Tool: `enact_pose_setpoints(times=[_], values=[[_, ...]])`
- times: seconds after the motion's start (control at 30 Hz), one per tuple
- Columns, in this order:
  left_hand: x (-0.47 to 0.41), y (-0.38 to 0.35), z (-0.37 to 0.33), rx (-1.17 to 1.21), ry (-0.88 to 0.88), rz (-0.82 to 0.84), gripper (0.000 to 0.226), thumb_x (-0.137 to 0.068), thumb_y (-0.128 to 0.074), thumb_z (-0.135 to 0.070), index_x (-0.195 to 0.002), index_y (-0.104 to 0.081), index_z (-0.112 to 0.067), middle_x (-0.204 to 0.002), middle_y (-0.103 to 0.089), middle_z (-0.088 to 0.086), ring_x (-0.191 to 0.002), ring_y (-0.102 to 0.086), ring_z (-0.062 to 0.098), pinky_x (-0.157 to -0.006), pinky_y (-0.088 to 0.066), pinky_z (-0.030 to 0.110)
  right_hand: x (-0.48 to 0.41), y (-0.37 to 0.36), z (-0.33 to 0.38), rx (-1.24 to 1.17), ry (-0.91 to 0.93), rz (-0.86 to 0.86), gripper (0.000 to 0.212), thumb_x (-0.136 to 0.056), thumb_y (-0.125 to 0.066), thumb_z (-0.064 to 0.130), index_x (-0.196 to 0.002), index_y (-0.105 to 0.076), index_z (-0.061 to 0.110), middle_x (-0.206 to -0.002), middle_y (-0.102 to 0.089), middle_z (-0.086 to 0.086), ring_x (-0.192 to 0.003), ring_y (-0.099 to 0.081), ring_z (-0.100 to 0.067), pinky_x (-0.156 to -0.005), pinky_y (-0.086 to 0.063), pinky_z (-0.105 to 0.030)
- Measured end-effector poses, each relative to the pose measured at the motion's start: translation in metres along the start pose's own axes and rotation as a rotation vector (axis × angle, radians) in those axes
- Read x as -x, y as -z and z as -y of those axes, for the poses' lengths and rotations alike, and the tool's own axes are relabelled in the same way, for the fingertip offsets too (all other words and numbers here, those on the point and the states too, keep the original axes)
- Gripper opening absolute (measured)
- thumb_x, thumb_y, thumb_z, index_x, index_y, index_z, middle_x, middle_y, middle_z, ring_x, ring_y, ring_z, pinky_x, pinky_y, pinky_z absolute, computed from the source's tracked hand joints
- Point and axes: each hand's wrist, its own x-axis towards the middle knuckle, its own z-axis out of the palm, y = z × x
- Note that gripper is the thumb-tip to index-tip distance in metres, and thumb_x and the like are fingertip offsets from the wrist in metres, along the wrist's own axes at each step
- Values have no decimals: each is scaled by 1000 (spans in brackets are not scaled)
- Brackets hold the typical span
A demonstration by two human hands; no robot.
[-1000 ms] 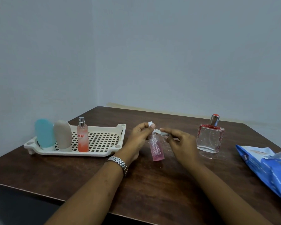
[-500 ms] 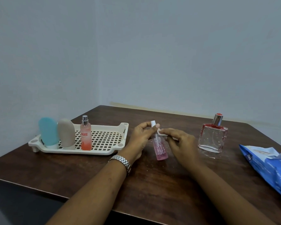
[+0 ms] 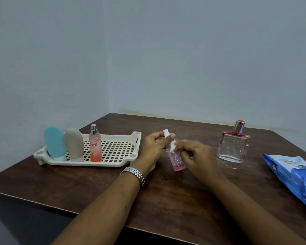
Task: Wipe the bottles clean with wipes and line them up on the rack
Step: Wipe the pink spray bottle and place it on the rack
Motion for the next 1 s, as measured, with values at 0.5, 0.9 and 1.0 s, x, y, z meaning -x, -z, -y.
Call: enact_pose_setpoints(times=[0.5,0.9,1.0], values=[[4,-4,-4,-20,-13,18,29,-87,-66,-22,-104,-69,1,-88,-72,6,-75,-67,5,-67,-52,14,-7,1,-4,-89,-183,-113,15,-81,-69,2,-91,-70,13,-90,-67,6,-81,-59,5,-71,-45,-4],[4,-5,-9,-40,-3,84,20,-95,-55,-25,-99,-69,-12,-83,-69,-1,-73,-64,5,-66,-49,13,-7,-1,-12,-65,-174,-50,18,-78,-73,5,-92,-74,16,-87,-67,6,-79,-57,6,-71,-41,-1],[3,-5,-8,-68,10,117,23,-99,-48,-24,-102,-66,-10,-86,-69,-2,-75,-65,3,-66,-49,12,-7,0,-10,-88,-197,-55,17,-78,-74,9,-93,-74,17,-88,-68,6,-80,-56,8,-71,-40,0]])
